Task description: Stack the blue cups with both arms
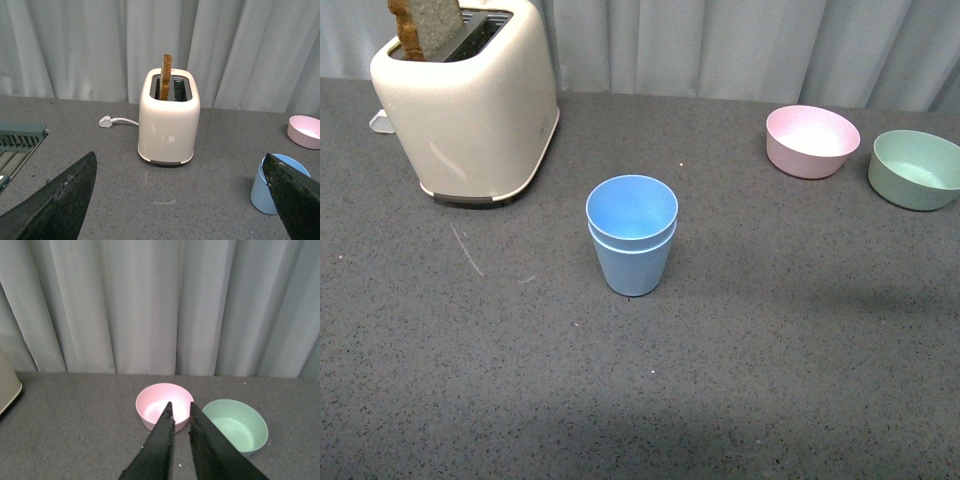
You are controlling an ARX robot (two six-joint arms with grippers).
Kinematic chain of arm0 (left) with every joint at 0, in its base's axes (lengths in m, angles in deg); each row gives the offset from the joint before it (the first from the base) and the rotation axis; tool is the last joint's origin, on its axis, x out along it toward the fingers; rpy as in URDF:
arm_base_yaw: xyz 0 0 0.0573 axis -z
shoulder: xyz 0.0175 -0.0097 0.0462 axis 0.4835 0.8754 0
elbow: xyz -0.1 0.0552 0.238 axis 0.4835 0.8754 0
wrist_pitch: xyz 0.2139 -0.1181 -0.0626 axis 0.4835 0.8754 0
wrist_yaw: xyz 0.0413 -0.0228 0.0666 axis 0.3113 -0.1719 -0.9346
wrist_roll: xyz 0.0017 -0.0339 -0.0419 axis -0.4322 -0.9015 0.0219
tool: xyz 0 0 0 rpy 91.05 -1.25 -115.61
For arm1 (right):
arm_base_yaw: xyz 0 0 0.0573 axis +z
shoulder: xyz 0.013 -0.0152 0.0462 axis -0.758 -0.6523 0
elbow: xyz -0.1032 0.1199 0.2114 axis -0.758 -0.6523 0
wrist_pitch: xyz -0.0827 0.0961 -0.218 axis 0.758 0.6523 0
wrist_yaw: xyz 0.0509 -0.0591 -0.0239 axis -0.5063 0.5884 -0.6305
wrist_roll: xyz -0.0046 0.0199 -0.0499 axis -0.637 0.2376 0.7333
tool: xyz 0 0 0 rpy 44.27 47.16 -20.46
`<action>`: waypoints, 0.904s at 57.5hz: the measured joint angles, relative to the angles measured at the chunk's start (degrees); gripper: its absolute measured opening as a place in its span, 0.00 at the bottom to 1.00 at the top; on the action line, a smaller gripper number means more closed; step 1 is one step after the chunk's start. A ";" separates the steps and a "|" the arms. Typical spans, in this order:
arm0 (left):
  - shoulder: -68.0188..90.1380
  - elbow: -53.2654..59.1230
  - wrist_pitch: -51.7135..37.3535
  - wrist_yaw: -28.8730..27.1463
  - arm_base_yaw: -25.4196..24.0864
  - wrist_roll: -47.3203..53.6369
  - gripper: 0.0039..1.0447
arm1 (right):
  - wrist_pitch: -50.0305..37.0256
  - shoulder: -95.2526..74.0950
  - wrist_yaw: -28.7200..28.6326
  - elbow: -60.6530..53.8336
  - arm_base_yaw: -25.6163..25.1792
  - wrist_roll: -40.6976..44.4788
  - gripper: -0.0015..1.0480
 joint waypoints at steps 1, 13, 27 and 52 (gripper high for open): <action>0.00 0.00 0.00 0.00 -0.02 0.00 0.94 | 0.13 0.83 -0.57 -0.83 -0.39 0.13 0.04; 0.00 0.00 0.00 -0.04 0.00 0.00 0.94 | 3.13 11.23 -4.52 -8.00 -4.31 0.42 0.01; 0.00 0.00 0.00 -0.07 0.00 0.00 0.94 | 10.03 23.61 -8.02 -13.64 -7.85 0.42 0.01; 0.00 0.00 0.00 -0.04 0.00 0.00 0.94 | 28.15 46.60 -14.27 -18.18 -14.27 0.39 0.01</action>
